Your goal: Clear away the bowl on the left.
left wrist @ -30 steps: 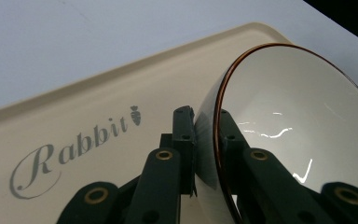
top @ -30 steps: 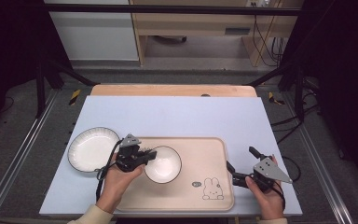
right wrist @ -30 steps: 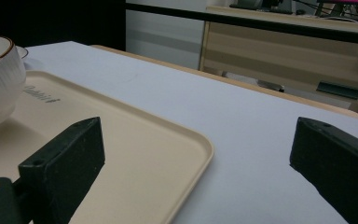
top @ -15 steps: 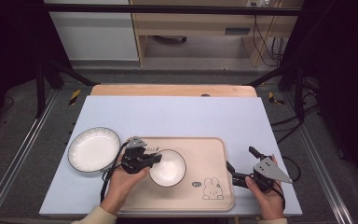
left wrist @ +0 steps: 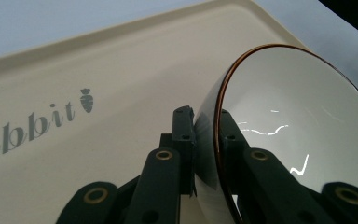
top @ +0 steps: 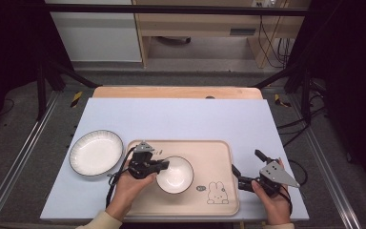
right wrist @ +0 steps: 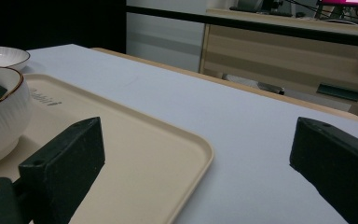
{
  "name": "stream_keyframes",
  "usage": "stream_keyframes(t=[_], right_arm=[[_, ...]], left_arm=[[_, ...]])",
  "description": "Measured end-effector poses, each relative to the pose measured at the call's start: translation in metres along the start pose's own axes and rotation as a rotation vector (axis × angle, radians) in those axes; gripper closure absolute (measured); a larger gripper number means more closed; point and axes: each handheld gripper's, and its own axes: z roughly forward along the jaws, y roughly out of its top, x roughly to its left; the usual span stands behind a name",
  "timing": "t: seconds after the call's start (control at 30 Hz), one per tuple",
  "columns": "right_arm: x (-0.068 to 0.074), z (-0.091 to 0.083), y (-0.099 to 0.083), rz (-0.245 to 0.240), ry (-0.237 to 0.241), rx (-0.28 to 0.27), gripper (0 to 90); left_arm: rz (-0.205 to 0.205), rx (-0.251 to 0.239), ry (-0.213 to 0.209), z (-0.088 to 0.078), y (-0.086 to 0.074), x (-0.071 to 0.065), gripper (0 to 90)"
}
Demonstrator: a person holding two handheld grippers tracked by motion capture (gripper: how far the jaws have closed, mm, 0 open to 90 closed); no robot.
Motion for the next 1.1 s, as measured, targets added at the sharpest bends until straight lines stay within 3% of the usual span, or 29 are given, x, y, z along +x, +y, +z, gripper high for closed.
stream_keyframes(t=[0.53, 1.1], right_arm=[[0.0005, 0.0011, -0.0007, 0.002, 0.002, 0.005, 3.4], [0.0014, 0.0008, 0.0, 0.0, 0.007, 0.006, 3.4]], left_arm=[[-0.042, 0.01, 0.001, 0.0055, -0.0005, 0.0021, 80.8], [-0.012, -0.001, 0.036, 0.0091, -0.0011, 0.0003, 80.7]])
